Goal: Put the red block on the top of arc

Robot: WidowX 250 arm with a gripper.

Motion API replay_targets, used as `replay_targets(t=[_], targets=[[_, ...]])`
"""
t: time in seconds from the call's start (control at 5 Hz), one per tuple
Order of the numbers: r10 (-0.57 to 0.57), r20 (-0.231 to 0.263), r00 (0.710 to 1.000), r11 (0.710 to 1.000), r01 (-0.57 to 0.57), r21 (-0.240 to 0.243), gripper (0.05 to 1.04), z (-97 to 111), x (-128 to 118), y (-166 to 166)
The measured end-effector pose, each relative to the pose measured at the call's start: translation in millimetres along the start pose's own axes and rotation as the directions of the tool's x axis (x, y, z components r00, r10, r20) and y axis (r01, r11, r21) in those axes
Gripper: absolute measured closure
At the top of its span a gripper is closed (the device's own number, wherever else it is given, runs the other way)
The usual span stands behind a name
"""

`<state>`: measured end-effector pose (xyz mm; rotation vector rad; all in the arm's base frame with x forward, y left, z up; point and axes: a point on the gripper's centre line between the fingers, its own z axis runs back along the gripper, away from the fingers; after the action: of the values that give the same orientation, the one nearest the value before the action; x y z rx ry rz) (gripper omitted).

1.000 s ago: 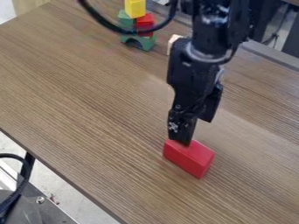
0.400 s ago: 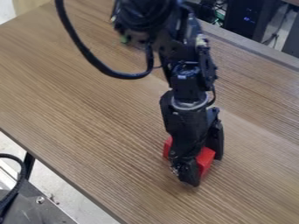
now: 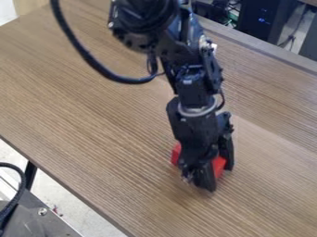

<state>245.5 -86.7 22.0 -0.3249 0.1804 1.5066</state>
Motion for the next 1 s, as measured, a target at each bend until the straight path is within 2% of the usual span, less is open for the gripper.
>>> replay_targets(t=[0.2, 0.4, 0.6, 0.8, 1.0], targets=[[-0.028, -0.004, 1.000, 0.998, 0.028, -0.063, 0.495, 17.3, -8.3, -32.0], [-0.044, -0.029, 0.999, 0.992, 0.040, -0.117, 0.495, 34.7, -18.8, -64.3], [0.028, 0.033, 0.999, 0.988, -0.023, -0.154, 0.495, 41.6, -13.0, -96.2], [0.217, 0.113, 0.970, 0.959, -0.190, -0.209, 0.495, 45.0, 3.9, -111.5], [0.370, 0.135, 0.919, 0.911, -0.330, -0.248, 0.495, 54.1, 23.0, -124.9]])
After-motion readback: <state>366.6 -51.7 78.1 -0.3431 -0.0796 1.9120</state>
